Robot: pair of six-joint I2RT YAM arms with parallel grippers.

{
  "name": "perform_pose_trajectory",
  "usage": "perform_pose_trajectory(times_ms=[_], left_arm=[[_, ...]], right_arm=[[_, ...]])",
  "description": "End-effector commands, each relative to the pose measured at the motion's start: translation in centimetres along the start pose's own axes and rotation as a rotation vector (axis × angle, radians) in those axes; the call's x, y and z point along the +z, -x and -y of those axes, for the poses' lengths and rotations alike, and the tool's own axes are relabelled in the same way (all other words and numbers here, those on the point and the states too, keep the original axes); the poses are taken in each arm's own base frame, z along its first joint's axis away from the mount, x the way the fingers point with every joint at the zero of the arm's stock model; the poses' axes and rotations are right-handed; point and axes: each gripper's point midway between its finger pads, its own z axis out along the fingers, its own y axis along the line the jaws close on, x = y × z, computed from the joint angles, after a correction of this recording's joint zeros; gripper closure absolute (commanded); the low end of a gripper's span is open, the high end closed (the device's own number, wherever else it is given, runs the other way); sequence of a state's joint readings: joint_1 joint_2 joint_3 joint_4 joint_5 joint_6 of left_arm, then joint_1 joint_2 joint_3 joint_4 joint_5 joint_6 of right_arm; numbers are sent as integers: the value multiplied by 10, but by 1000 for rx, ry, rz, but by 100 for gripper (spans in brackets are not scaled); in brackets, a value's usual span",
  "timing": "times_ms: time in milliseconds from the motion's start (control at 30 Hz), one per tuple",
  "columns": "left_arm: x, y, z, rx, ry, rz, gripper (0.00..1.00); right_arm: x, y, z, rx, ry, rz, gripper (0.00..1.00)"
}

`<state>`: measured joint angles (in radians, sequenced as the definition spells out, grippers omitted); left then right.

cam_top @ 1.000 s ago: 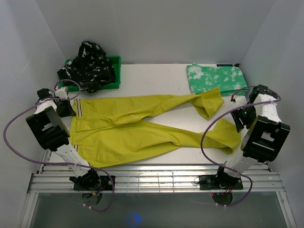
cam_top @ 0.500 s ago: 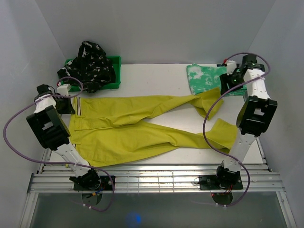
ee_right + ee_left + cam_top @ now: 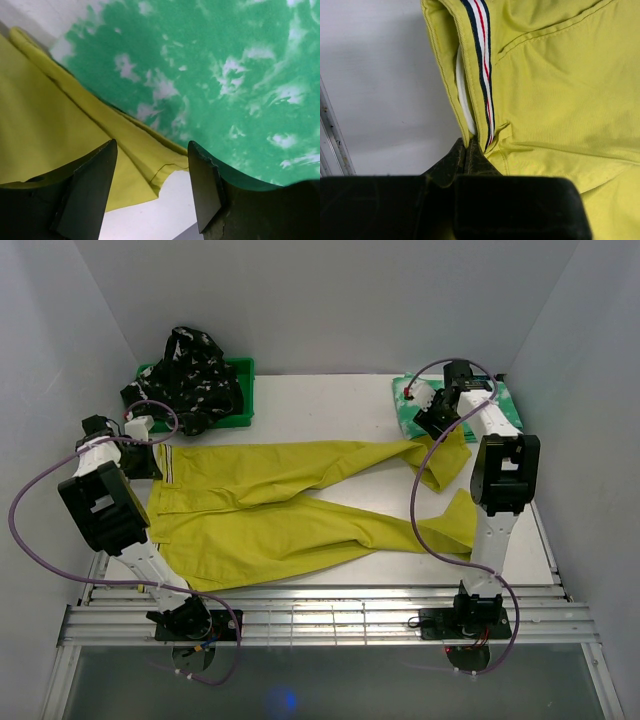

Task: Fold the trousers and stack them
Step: Flatten the trousers out

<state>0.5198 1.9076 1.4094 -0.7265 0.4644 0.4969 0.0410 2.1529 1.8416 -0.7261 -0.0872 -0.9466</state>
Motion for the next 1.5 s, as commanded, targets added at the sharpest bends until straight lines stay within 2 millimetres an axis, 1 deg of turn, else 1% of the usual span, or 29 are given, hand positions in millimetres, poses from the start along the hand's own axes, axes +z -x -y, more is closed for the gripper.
perform_pose_trajectory(times_ms=[0, 67, 167, 200, 267, 333, 467, 500, 567, 600, 633, 700, 800, 833, 900, 933, 1000, 1033, 1100, 1133, 1167, 1200, 1233, 1267, 1300, 1333, 1400, 1467], left_arm=[[-10, 12, 12, 8, -30, 36, 96], [-10, 11, 11, 6, -25, 32, 96], [-11, 9, 11, 8, -19, 27, 96], [-11, 8, 11, 7, -17, 25, 96], [-11, 7, 10, 9, -11, 22, 97], [-11, 6, 10, 7, -10, 18, 97], [-8, 3, 10, 0, -15, 11, 97], [-8, 3, 10, 1, -16, 10, 97], [-7, 3, 9, -3, -14, 7, 97], [-8, 6, 8, 1, -9, 13, 97], [-7, 6, 6, -1, -7, 8, 97], [-7, 7, 5, -1, -5, 4, 98], [-8, 7, 3, 6, 7, 2, 100], [-9, 6, 2, 10, 12, -1, 100], [-10, 4, -2, 15, 27, -11, 100], [-11, 4, -4, 19, 35, -9, 100], [-13, 2, -12, 15, 53, -15, 100], [-15, 4, -16, 14, 65, -11, 100], [-17, 1, -26, -5, 82, -18, 100], [-18, 1, -31, -12, 90, -20, 100], [-21, 4, -37, -15, 105, -14, 100], [-21, 2, -45, -30, 117, -17, 100], [-22, 1, -50, -32, 128, -22, 100], [-25, 2, -56, -32, 140, -20, 100], [-27, 1, -63, -40, 152, -17, 100], [-24, -3, -69, -52, 156, -28, 100], [-25, -1, -77, -53, 168, -27, 100], [-22, -1, -81, -55, 167, -30, 100]], right_arm=[[13, 1, 24, -123, -95, -26, 36], [19, 0, 25, -158, -87, -38, 36], [24, -11, 24, -187, -71, -91, 37], [25, -16, 21, -194, -63, -104, 39], [18, -19, 22, -210, -65, -110, 41], [9, -21, 23, -215, -67, -99, 46], [-2, -28, 21, -231, -66, -108, 55], [-5, -30, 21, -234, -65, -112, 60], [-11, -32, 22, -236, -64, -114, 66], [-13, -32, 20, -237, -55, -117, 74], [-21, -45, 29, -209, -68, -124, 79], [-27, -49, 32, -202, -72, -134, 92], [-42, -60, 41, -172, -100, -146, 92], [-51, -66, 48, -139, -126, -153, 92], [-64, -74, 58, -90, -161, -154, 92], [-76, -86, 67, -47, -191, -163, 92], [-86, -100, 71, 45, -222, -175, 92], [-99, -114, 75, 95, -247, -186, 92], [-109, -130, 73, 188, -267, -193, 92], [-118, -147, 69, 238, -274, -208, 92], [-122, -154, 66, 265, -278, -211, 92], [-127, -167, 65, 316, -288, -216, 92], [-131, -175, 57, 341, -285, -219, 92], [-135, -180, 58, 363, -302, -214, 92], [-139, -190, 58, 406, -317, -216, 92], [-142, -193, 56, 420, -323, -212, 92], [-145, -205, 52, 461, -326, -227, 92], [-145, -208, 47, 486, -321, -228, 92]])
